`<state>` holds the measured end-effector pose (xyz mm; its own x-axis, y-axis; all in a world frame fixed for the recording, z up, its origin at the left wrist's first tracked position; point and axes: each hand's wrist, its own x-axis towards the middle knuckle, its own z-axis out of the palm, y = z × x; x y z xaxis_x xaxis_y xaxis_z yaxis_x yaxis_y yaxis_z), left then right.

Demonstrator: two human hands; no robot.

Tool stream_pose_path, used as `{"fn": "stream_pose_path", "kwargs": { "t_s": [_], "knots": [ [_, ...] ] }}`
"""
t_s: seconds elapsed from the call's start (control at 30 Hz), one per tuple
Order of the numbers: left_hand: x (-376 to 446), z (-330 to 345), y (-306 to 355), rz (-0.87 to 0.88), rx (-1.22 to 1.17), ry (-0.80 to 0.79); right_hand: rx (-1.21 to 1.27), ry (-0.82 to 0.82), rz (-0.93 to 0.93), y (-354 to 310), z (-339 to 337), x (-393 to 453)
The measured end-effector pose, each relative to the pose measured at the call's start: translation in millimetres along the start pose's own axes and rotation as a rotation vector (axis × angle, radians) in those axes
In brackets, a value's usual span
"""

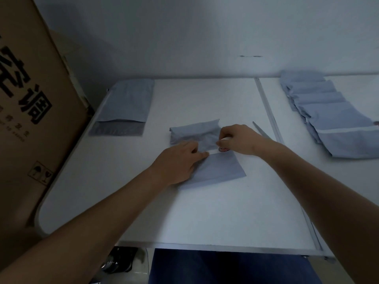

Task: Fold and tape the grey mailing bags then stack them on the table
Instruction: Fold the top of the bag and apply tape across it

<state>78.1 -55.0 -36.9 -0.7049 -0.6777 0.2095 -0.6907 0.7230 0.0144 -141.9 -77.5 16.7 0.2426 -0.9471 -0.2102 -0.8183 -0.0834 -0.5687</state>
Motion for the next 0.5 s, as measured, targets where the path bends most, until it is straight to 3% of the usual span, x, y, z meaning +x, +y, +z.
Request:
{"fn": "stream_pose_path", "kwargs": {
  "t_s": [0.13,0.33,0.5],
  "knots": [
    [19.3,-6.1,10.9,-0.091,-0.105,-0.048,0.024,-0.005,0.006,1.7,-0.6,-0.1],
    [22.3,15.8,23.8,-0.142,-0.189,0.100,0.064,-0.007,0.017,7.2,-0.7,1.4],
    [16.4,19.5,19.1,-0.072,-0.151,0.165,0.128,0.004,0.009,7.7,1.2,-0.3]
  ]
}}
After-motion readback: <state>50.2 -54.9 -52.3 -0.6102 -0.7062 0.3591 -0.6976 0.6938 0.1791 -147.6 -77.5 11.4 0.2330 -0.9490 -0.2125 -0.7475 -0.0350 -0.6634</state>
